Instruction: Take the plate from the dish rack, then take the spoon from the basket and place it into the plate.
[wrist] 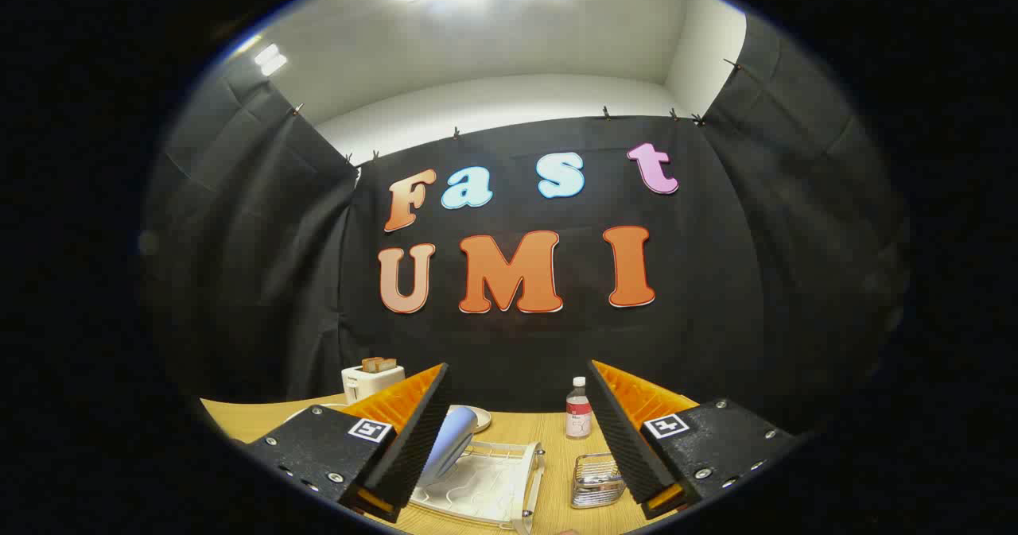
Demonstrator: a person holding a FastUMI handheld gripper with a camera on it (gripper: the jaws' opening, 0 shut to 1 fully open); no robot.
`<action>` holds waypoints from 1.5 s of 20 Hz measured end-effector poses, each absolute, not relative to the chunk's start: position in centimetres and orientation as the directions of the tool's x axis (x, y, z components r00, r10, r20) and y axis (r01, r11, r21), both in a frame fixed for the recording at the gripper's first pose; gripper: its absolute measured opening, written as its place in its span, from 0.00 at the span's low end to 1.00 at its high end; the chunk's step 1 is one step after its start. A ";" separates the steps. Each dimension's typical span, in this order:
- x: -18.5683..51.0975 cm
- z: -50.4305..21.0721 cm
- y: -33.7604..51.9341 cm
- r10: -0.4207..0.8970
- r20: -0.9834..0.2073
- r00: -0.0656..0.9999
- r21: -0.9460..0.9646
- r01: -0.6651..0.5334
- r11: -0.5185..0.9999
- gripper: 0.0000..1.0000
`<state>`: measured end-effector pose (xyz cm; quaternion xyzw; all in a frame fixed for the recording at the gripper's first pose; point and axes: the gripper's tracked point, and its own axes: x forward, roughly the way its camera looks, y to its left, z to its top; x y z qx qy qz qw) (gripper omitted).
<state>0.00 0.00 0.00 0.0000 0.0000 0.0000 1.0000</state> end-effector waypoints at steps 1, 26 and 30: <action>0.0 0.0 0.0 -0.003 -0.001 1.000 -0.002 0.003 1.000 0.99; 5.2 -5.4 3.1 0.099 -0.373 0.922 0.156 -0.043 0.987 0.99; 6.8 -7.6 5.9 0.170 -0.500 0.849 0.195 -0.080 0.977 0.99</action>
